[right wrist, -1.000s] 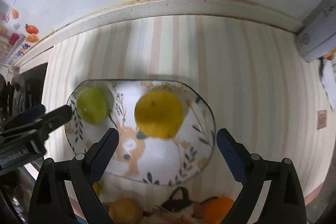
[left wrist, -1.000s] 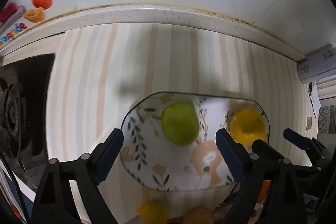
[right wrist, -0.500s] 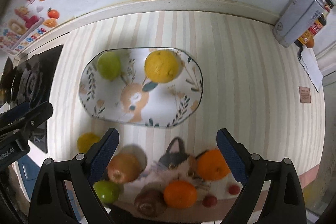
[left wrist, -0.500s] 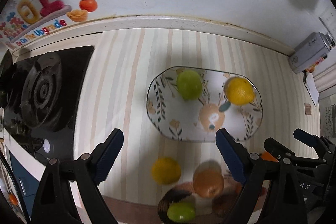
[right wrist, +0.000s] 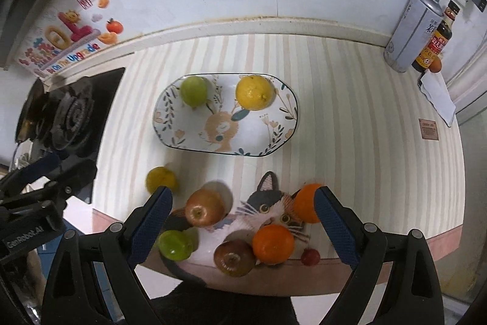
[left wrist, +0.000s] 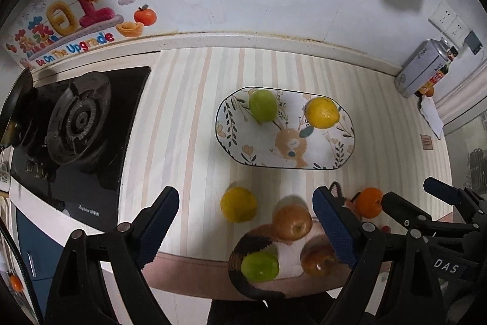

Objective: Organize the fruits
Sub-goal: 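Move both tools back over the fruits on the cat placemat, then grasp a green apple with the left tool while the right tool grasps an orange, then carry the green apple and orange onto the plate and release both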

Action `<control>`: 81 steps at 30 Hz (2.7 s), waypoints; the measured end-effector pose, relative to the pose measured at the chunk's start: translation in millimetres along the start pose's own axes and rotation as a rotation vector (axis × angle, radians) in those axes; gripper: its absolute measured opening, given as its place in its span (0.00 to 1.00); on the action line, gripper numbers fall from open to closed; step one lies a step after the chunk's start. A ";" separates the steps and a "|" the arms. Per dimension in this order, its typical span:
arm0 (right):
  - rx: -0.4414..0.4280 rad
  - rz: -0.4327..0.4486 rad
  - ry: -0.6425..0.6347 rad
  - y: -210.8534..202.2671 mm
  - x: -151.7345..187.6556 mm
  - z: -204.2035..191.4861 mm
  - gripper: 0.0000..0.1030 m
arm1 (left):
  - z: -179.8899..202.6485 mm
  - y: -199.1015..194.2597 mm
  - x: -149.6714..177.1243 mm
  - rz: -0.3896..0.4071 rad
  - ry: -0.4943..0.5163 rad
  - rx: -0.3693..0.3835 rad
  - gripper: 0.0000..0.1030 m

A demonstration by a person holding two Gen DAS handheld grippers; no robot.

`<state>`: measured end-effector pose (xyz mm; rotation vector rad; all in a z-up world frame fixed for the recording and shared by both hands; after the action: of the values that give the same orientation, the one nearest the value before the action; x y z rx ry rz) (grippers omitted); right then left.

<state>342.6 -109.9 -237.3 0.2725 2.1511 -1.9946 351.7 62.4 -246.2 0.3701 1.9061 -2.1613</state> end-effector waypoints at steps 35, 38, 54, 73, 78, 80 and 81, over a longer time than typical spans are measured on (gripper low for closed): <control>-0.076 -0.378 0.222 155.1 117.5 54.2 0.72 | 19.5 154.0 168.4 -0.463 -0.023 0.095 0.73; -0.072 -0.391 0.220 161.0 120.5 52.3 0.69 | 19.9 157.9 172.3 -0.459 -0.011 0.077 0.62; -0.126 -0.305 0.174 125.6 89.2 42.7 0.65 | 27.1 122.7 136.7 -0.411 -0.006 0.151 0.57; -0.200 -0.182 0.011 174.4 -61.6 -60.3 0.65 | -27.9 154.0 -60.8 -0.257 -0.043 0.076 0.57; -0.201 -0.204 -0.016 205.9 -64.7 -79.2 0.65 | -36.1 188.4 -61.1 -0.337 -0.131 0.124 0.57; -0.203 -0.211 -0.021 212.5 -64.2 -83.9 0.65 | -36.0 194.0 -61.6 -0.349 -0.142 0.123 0.57; -0.207 -0.214 -0.025 215.3 -64.3 -86.1 0.65 | -36.5 196.7 -61.6 -0.353 -0.143 0.122 0.57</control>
<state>460.1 -8.0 -420.8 -0.0146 2.4355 -1.8441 477.6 74.9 -413.0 -0.1104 1.8801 -2.4534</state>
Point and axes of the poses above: each gripper's, at about its wrist camera, not at the fingertips, and y roughly the way its jaws point, z to its right, x to its underside, the point moved 10 cm from there along y, roughly the way its jaws point, and after that the axes turned 4 degrees about x, right-handed, at the moved point
